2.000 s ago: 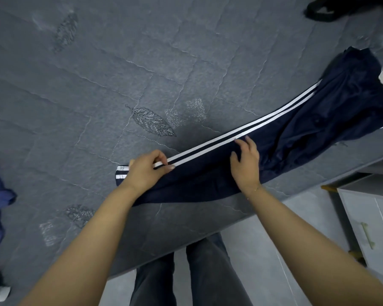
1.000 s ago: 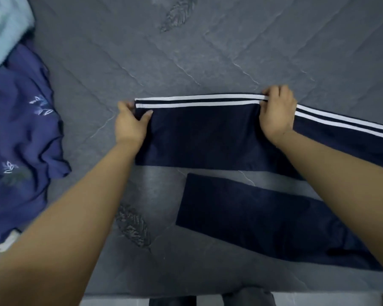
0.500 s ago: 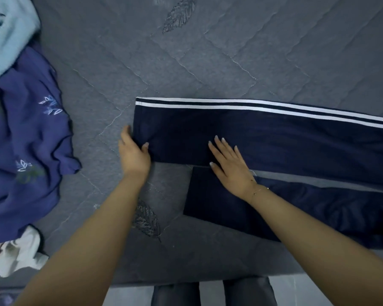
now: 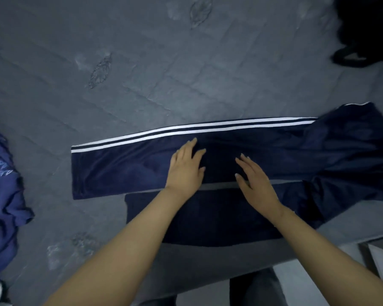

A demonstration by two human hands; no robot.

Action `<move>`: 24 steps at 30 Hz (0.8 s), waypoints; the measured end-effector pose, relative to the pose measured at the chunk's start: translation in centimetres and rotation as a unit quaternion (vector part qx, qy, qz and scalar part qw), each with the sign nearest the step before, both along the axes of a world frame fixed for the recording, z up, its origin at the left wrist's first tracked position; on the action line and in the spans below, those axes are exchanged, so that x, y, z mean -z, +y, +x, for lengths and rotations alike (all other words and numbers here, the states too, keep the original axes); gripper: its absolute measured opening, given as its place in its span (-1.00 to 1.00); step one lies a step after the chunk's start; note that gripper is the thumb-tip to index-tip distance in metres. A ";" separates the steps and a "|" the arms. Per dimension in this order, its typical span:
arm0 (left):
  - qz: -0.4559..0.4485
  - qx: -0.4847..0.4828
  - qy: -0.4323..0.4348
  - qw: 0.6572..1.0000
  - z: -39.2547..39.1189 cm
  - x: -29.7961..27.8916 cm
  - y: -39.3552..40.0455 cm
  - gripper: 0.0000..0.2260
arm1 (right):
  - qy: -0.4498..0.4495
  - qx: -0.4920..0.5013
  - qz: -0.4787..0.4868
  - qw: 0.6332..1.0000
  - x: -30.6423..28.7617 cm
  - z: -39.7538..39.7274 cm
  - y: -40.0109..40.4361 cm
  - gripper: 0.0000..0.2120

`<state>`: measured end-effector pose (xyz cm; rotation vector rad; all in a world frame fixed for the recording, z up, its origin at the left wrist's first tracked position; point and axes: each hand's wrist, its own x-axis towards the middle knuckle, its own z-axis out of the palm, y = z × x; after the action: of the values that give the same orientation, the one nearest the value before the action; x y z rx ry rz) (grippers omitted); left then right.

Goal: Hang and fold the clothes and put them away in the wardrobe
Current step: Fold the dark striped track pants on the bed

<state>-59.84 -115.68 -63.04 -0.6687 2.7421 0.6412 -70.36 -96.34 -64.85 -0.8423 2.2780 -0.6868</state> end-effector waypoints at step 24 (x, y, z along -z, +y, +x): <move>0.098 -0.117 0.002 0.988 -30.9 7.5 9.6 -0.82 | -0.204 0.272 0.029 0.940 4.0 -41.5 16.6 -0.68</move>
<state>-90.74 -106.09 -70.51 -0.9480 2.5799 0.9486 -111.83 -79.76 -68.86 -0.0098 2.1263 -0.9270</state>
